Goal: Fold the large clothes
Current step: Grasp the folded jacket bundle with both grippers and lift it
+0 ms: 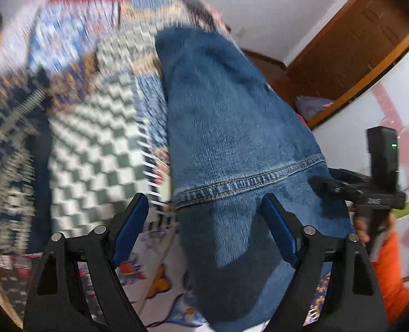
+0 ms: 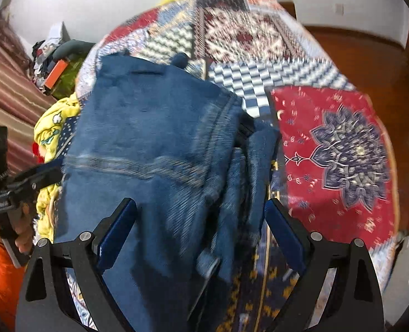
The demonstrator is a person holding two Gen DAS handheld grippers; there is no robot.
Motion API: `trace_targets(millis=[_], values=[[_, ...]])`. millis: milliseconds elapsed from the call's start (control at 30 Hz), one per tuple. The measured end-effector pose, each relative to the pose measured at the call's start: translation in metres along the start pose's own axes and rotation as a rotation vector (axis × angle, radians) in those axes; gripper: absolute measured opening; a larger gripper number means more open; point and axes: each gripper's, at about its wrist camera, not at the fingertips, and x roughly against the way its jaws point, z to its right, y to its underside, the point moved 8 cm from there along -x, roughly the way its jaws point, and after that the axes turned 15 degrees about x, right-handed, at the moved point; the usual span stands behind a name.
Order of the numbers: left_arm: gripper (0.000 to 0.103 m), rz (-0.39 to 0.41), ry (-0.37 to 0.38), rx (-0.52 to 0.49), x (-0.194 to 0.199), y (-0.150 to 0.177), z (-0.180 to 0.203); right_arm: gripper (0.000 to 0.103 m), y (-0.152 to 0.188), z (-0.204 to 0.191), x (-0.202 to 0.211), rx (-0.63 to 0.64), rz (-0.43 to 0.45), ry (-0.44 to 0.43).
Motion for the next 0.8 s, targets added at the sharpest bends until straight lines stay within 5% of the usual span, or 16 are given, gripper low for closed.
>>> trace_targets(millis=[233,500,800], values=[[0.084,-0.148,0.138,0.100,-0.041,-0.007,0.002,0.094,-0.004,0.016,-0.027,-0.095,-0.011,-0.203],[0.084,-0.184,0.231,0.177,-0.067,-0.009,0.012,0.093,-0.018,0.015,-0.035,-0.120,0.012,-0.241],[0.060,-0.092,0.246,0.114,-0.043,0.002,0.023,0.047,-0.021,0.004,-0.015,-0.111,0.044,-0.214]])
